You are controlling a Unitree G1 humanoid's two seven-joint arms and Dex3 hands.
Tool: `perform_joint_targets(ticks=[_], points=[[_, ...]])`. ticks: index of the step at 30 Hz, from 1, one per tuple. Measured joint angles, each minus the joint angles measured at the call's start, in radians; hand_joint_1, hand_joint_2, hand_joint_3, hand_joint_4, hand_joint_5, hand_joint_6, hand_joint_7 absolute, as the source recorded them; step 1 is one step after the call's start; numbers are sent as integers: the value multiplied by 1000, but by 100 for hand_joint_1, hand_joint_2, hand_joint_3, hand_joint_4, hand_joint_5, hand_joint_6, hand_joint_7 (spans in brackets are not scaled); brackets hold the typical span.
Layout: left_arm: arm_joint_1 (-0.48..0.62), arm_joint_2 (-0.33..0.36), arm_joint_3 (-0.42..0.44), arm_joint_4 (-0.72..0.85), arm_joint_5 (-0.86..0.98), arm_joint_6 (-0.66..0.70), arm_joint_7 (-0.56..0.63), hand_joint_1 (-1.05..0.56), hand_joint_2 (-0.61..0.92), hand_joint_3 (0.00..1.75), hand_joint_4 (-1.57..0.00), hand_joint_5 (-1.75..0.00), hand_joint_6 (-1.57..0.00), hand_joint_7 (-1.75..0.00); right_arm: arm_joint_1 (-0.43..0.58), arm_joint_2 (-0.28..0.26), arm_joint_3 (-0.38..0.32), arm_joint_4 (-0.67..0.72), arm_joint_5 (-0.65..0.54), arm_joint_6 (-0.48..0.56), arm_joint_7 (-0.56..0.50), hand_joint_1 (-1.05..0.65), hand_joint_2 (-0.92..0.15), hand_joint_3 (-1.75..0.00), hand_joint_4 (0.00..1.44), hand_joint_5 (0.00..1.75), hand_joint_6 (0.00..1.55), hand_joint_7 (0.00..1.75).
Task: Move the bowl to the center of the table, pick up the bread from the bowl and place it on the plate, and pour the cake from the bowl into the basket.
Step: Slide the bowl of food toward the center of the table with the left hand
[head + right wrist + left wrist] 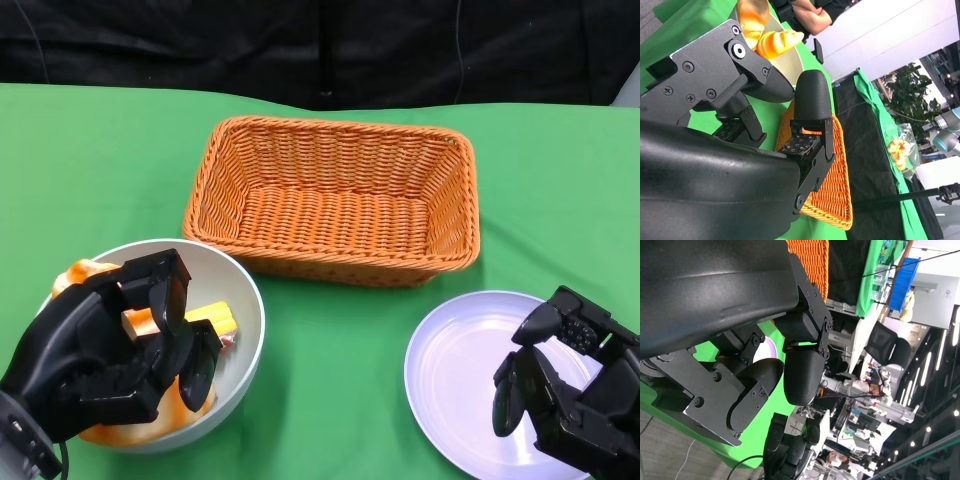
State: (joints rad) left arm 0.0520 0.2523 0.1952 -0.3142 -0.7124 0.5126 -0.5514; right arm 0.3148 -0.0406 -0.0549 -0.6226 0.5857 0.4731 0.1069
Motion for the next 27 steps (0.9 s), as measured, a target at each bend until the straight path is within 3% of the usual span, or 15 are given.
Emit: perform_joint_targets(ticks=[19,26,27], points=[[0,0,-1,0,5,-11,0,-6,42,147,-96,-175,-84,-161,0,0,1,0,1,1,0,-15,-50,-127,85,175,75,153],[6,-1,22,-44,4,-10,79,-8,41,136,-87,-168,-88,-135,0,0,6,0,-4,-1,0,-15,-51,-127,85,175,74,153],[9,-2,27,-52,7,-11,90,-29,52,112,-79,-141,-86,-105,0,0,6,0,-4,-2,0,-16,-51,-127,85,175,75,154]])
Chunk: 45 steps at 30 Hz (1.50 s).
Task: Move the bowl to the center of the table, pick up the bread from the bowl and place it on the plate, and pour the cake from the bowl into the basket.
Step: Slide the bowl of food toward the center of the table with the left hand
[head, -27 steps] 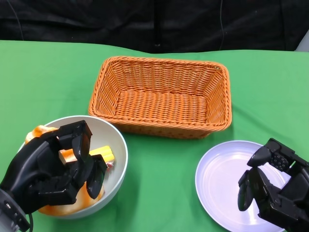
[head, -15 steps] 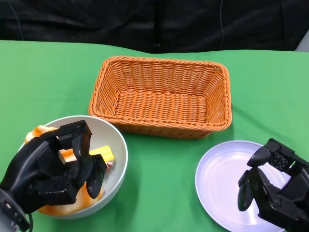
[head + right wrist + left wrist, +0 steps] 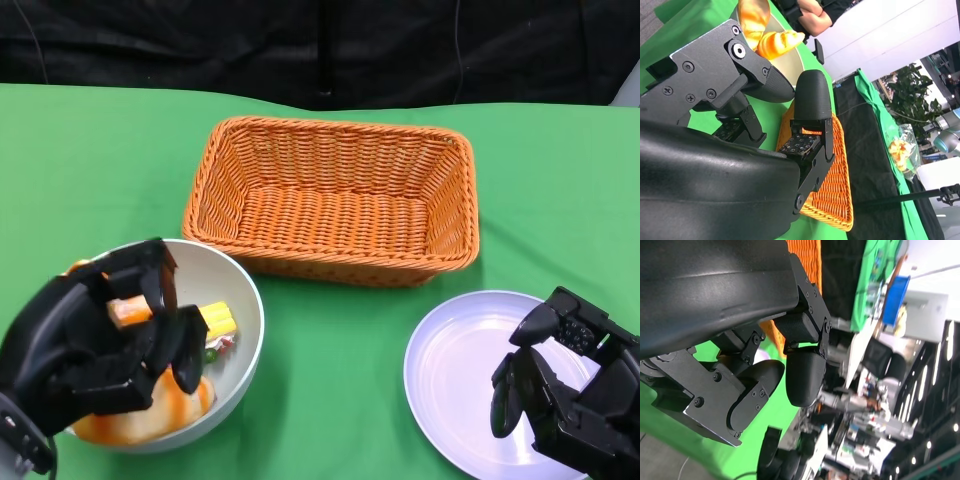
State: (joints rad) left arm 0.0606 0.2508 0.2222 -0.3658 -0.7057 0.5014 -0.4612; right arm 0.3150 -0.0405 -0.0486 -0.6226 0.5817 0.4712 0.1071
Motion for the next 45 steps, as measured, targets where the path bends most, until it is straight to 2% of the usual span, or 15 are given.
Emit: perform_joint_targets(ticks=[1,2,4,5,6,8,10,11,14,16,24,32,45], points=[[3,0,7,-10,11,-7,14,-39,63,93,-76,-124,-88,-84,0,0,0,0,0,-2,0,-16,-51,-127,85,175,75,154],[4,1,14,-18,26,-19,27,-48,79,66,-70,-99,-87,-57,0,0,0,0,0,-3,0,-16,-51,-127,85,175,74,154],[5,11,32,-38,58,-48,41,-55,89,53,-59,-74,-81,-32,0,0,0,0,0,-3,0,-17,-50,-126,84,175,74,154],[5,20,42,-47,72,-62,43,-61,91,52,-46,-56,-67,-17,0,0,-1,0,0,-3,0,-16,-50,-127,84,175,74,154],[2,30,55,-51,82,-75,43,-65,91,54,-38,-47,-57,-8,0,0,-1,0,1,-3,0,-16,-50,-127,85,175,74,154],[-2,60,74,-60,108,-88,46,-75,92,55,-23,-31,-34,-2,0,0,-3,0,1,-3,0,-16,-50,-127,85,175,74,154],[-5,95,92,-79,146,-89,65,-80,92,56,-15,-24,-22,0,0,0,-5,0,1,-3,0,-15,-50,-127,85,175,74,154],[-8,111,97,-85,168,-89,74,-83,92,62,-7,-18,-14,0,-1,0,-5,0,1,-3,0,-15,-50,-128,85,175,74,154],[-11,164,101,-86,248,-100,85,-88,92,69,-1,-4,-8,0,-5,0,-4,2,-3,-7,0,-15,-50,-128,85,175,74,154],[-12,185,93,-77,310,-114,94,-89,92,71,0,-1,-6,0,-10,0,2,12,-16,-15,0,-15,-50,-128,85,175,74,154],[-38,187,43,8,471,-135,140,-92,92,78,0,0,-4,0,-33,13,15,44,-42,-43,0,-15,-50,-128,86,175,75,155],[-95,167,27,136,471,-112,147,-90,92,80,0,0,-2,0,-47,32,22,69,-65,-66,0,-15,-50,-128,86,175,76,155],[-118,175,28,293,536,-246,147,-94,92,81,0,0,-12,-4,-66,37,30,120,-95,-96,18,-14,-51,-127,86,175,75,154]])
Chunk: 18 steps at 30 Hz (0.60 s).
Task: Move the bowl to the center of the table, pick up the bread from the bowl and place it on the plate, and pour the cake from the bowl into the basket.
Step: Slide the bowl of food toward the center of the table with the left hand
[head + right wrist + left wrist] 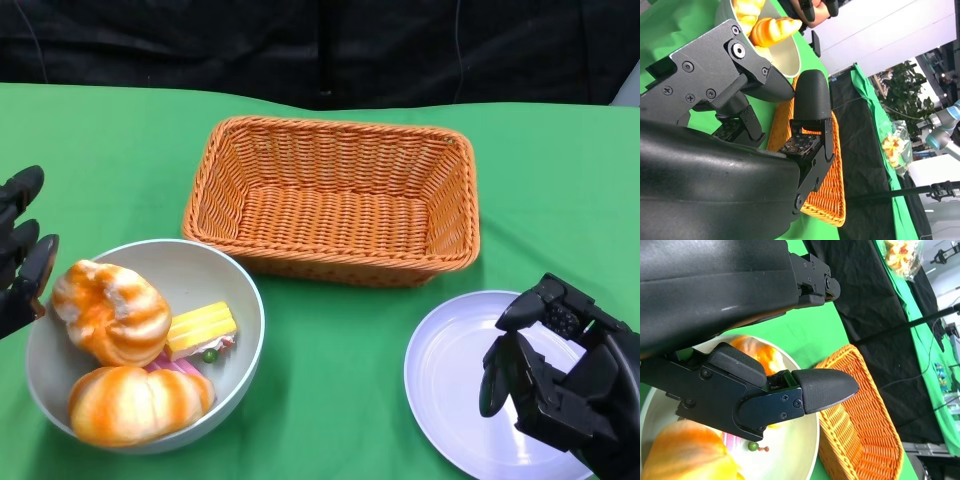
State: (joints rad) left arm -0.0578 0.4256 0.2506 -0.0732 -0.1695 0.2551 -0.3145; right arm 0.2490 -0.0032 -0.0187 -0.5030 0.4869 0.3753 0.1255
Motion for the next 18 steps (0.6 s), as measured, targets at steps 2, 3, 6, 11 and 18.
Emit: perform_joint_targets(ticks=[2,3,6,11,18], points=[[0,0,4,14,8,-19,0,-95,92,81,0,0,-13,-4,0,1,1,0,-2,0,0,-14,-51,-127,86,175,75,154],[0,0,5,21,9,-30,0,-96,92,82,0,0,-14,-4,0,2,1,0,-3,0,0,-14,-51,-127,86,175,75,154],[1,0,11,50,12,-61,0,-98,92,84,0,0,-16,-4,0,5,3,7,-7,-4,0,-14,-51,-126,85,175,75,154],[1,0,17,94,25,-99,1,-98,92,85,0,0,-17,-4,0,9,6,19,-17,-17,1,-14,-51,-127,86,175,76,155],[1,-6,16,145,30,-134,1,-96,92,85,0,0,-16,-2,0,14,19,60,-52,-54,10,-15,-51,-126,87,175,76,157]])
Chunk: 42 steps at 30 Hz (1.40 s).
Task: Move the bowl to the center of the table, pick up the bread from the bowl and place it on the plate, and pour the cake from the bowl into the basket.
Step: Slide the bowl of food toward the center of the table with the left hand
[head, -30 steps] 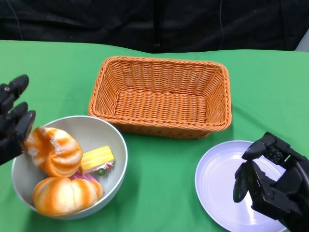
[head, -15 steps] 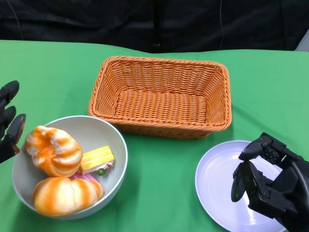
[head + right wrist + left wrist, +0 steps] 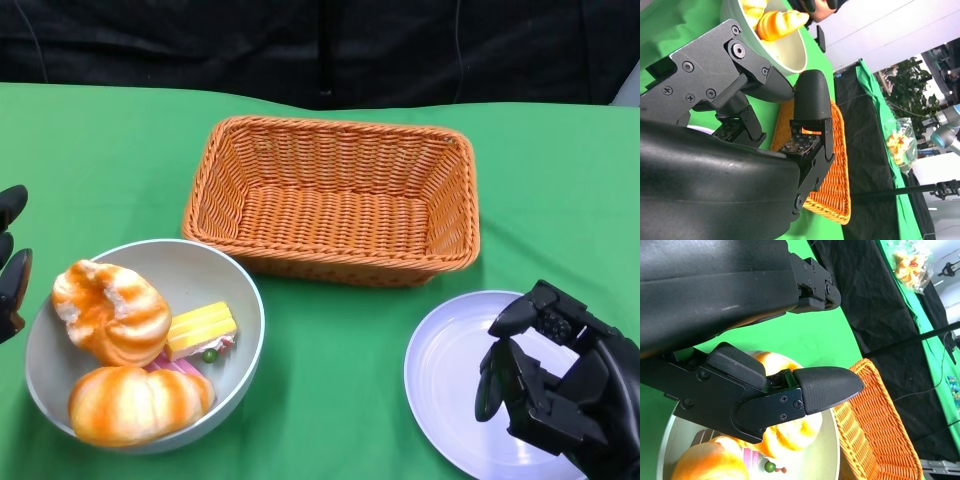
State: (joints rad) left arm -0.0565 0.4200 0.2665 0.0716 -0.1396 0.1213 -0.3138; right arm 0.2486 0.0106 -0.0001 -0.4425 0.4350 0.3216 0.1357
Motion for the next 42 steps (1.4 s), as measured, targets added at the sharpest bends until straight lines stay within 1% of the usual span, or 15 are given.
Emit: perform_joint_targets(ticks=[6,13,25,28,30,34,38,42], points=[[-2,-6,-22,63,24,-59,0,-94,92,87,0,0,-15,-1,-2,6,-1,57,-5,-36,25,-14,-53,-125,86,175,75,158],[-7,-28,-28,90,23,-84,1,-93,92,86,-1,0,-15,-1,-12,10,-18,113,10,-57,64,-14,-54,-122,85,175,74,157],[-46,-40,-39,195,22,-161,0,-93,92,87,0,0,-13,0,-25,24,-31,204,6,-108,93,-13,-55,-120,85,175,73,158],[-48,-41,-40,220,22,-179,0,-91,92,88,0,0,-14,-1,-32,24,-34,220,3,-115,95,-12,-54,-119,85,175,74,159],[-48,-41,-44,232,35,-197,1,-94,92,89,-2,-1,-16,-2,-34,24,-34,227,-2,-125,97,-12,-54,-119,85,175,74,159],[-49,-38,-52,241,76,-232,24,-88,92,90,-8,-4,-18,-2,-37,24,-34,238,-7,-140,107,-12,-55,-119,85,175,74,159],[-54,-28,-62,258,126,-252,55,-92,92,87,-13,-6,-20,-3,-37,25,-33,238,-12,-142,107,-14,-54,-117,85,175,74,159],[-67,-20,-62,267,142,-242,63,-91,92,85,-12,-5,-21,-2,-37,25,-33,239,-12,-143,107,-14,-55,-117,85,175,73,160]])
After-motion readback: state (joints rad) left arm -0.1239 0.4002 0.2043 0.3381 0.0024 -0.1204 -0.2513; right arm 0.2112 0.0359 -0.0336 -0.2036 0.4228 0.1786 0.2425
